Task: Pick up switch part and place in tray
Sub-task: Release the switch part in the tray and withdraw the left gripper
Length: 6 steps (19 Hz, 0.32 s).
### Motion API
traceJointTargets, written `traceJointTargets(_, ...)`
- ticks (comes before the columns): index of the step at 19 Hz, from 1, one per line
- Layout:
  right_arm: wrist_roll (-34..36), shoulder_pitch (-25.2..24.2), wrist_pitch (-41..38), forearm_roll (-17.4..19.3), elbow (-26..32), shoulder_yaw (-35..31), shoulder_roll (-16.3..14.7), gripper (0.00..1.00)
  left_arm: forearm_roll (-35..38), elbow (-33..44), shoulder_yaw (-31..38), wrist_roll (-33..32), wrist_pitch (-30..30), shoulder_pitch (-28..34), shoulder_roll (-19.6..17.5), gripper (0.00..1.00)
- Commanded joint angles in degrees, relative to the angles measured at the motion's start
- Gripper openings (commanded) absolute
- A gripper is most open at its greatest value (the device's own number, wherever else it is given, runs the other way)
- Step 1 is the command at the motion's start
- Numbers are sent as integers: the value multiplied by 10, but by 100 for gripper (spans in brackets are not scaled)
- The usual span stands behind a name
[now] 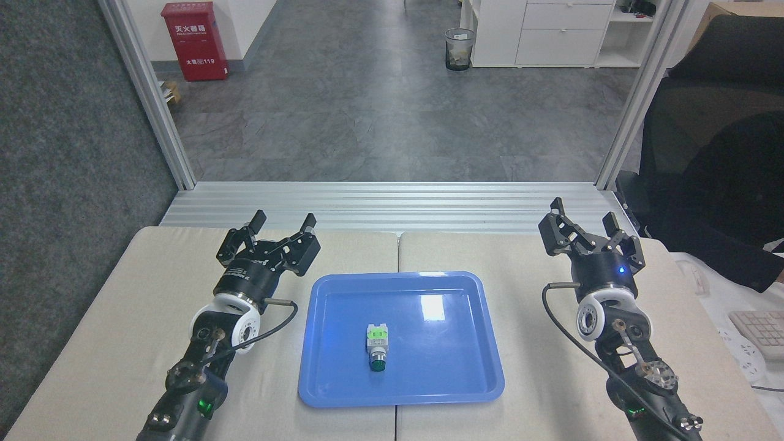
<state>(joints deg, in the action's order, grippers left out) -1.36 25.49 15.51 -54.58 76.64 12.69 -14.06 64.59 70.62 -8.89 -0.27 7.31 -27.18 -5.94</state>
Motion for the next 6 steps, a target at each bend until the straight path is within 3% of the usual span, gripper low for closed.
traceJointTargets(1,0,0,0,0,0,1,0,100,-29,-45,153,4,10,2,-72,100)
traceJointTargets(6,0,0,0,0,0,1,0,100,-40,-44,150,4,9,9,-69,100)
